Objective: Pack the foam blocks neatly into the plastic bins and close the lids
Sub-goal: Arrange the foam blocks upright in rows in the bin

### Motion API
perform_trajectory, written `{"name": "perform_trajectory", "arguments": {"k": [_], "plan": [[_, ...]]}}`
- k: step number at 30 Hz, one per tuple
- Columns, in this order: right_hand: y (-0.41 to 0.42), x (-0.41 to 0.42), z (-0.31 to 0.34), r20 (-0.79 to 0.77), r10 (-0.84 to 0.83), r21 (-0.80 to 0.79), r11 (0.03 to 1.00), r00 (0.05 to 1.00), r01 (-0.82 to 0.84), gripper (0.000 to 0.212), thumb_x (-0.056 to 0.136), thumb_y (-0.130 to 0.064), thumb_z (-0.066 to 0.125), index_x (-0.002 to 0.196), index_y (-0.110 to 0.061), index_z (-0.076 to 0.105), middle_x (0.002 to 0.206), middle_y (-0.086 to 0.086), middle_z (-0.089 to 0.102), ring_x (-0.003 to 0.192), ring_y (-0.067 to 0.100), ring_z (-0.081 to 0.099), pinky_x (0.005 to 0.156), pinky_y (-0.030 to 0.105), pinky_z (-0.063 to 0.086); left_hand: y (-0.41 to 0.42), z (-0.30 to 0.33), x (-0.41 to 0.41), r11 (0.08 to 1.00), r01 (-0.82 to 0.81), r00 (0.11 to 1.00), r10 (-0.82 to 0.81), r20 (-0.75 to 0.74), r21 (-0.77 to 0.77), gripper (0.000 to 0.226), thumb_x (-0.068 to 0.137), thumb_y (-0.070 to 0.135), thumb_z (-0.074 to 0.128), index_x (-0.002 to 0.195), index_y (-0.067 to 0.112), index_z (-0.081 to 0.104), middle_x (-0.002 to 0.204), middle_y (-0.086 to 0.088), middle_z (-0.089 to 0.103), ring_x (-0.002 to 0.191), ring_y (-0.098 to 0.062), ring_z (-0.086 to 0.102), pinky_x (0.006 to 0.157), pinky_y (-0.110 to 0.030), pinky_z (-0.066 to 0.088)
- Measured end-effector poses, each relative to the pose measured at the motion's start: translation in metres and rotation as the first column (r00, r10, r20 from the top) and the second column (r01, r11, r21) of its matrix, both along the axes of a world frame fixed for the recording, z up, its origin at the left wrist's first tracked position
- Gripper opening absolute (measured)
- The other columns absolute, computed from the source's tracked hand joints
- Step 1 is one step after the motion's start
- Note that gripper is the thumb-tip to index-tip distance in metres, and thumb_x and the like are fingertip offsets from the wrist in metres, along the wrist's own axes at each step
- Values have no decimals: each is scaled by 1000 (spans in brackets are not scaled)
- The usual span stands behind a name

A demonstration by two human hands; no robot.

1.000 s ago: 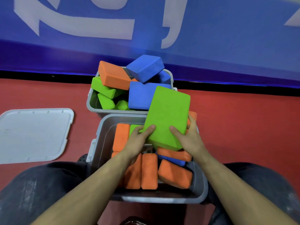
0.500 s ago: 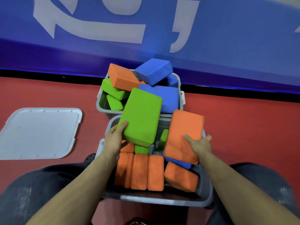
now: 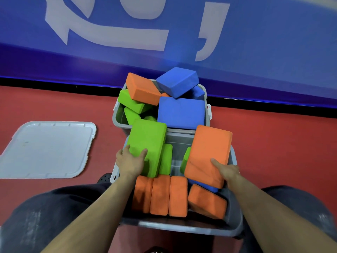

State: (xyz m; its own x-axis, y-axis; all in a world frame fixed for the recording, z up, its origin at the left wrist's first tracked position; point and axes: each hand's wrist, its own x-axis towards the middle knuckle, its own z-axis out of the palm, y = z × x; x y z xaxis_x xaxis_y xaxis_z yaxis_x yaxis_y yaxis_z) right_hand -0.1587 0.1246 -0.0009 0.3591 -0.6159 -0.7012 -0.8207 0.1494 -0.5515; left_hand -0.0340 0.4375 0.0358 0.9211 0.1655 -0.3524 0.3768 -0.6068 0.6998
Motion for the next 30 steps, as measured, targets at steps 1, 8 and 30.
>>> {"name": "perform_trajectory", "arguments": {"k": [1, 8, 30], "plan": [[-9, -1, -15, 3, 3, 22, 1000, 1000, -3, 156, 34, -84, 84, 152, 3, 30, 144, 16, 51, 123, 34, 58, 106, 47, 49, -4, 0, -3, 999, 42, 999, -43, 9, 19, 81, 88, 48, 73, 151, 8, 42, 157, -24, 29, 148, -38, 23, 120, -44, 20], [11, -6, 26, 45, 112, 248, 961, 993, -119, 102, 66, -53, 90, 144, -16, 36, 122, 7, 61, 107, 32, 65, 92, 52, 57, -30, 5, -15, 961, 277, 953, -277, 121, 13, 67, 90, 48, 70, 145, 15, 50, 142, -12, 47, 136, -31, 37, 114, -42, 31], [15, -19, 31, -88, 910, 148, 415, 406, -898, 85, 56, -78, 81, 130, -39, 66, 126, -18, 66, 117, 3, 61, 109, 29, 46, -53, -19, -49, 678, 709, 598, -724, -344, -194, 36, 89, 59, 66, 95, 24, 70, 86, 13, 67, 77, -1, 62, 64, -11, 44]]}}
